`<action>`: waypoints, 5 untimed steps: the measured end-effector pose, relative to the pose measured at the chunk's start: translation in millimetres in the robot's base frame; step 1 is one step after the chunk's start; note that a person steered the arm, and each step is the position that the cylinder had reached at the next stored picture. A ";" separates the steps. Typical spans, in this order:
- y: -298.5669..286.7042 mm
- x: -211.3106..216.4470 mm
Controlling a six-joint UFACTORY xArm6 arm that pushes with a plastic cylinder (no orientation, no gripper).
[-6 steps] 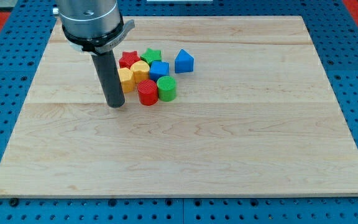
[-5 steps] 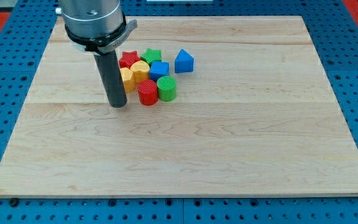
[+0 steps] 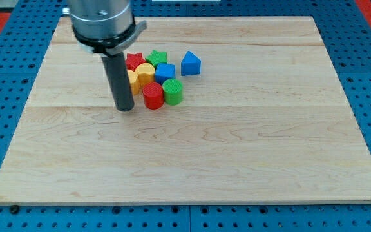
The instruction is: Push red circle along with green circle a bit right
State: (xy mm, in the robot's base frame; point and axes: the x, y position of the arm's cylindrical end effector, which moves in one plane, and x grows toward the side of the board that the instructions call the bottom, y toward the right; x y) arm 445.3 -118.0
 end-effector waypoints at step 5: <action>47.6 -12.1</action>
